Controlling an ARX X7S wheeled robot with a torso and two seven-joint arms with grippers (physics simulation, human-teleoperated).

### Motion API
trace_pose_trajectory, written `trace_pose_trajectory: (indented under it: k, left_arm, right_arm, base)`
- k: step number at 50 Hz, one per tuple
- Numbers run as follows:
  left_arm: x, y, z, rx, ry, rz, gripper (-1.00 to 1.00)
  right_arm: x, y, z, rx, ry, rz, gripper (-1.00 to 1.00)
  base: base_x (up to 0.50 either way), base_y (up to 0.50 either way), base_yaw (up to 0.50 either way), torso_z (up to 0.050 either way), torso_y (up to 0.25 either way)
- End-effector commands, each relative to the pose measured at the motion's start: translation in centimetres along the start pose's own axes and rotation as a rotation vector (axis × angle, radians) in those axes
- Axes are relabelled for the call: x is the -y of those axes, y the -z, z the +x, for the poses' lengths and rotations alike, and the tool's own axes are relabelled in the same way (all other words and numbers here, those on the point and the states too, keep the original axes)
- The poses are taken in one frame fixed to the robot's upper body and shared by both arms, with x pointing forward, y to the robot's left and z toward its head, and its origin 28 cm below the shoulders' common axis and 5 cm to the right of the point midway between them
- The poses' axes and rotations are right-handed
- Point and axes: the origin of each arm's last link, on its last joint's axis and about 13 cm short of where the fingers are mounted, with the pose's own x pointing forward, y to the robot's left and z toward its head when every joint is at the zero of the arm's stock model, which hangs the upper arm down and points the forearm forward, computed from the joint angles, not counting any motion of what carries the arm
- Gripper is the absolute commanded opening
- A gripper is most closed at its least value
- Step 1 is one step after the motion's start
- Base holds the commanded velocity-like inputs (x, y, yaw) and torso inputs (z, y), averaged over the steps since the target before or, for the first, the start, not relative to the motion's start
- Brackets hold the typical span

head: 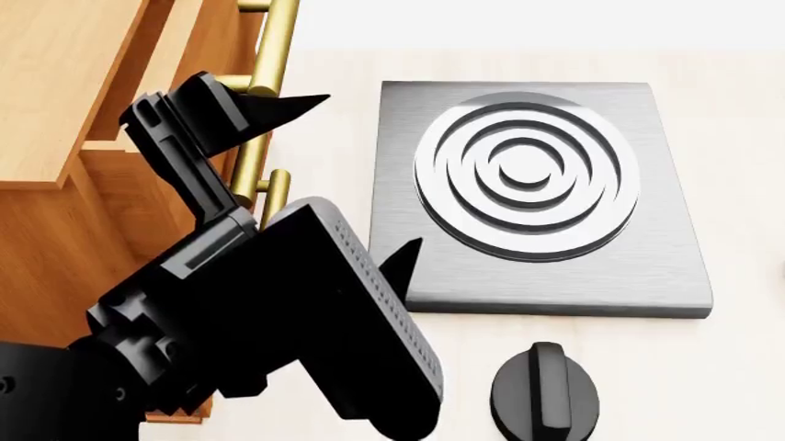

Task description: Pick the akita bowl on the wooden cabinet and place it on the plate.

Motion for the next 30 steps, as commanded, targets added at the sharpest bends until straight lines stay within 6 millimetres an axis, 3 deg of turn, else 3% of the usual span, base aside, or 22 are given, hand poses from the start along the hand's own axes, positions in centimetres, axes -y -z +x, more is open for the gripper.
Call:
trace_pose_trajectory:
  k: [1, 30]
  left_arm:
    - [0.0, 0.1, 0.0, -0.001, -0.001, 0.001, 1.00]
    - [0.1, 0.4, 0.1, -0.010, 0.002, -0.004, 1.00]
  right_arm:
    - [-0.2, -0.2, 0.1, 0.007, -0.012, 0.016, -1.00]
    - [0.4, 1.0, 1.3, -0.012, 0.030, -0.001, -1.00]
  base:
    - [0.00, 0.00, 0.00, 0.000, 0.000]
    - [0.00, 0.00, 0.00, 0.000, 0.000]
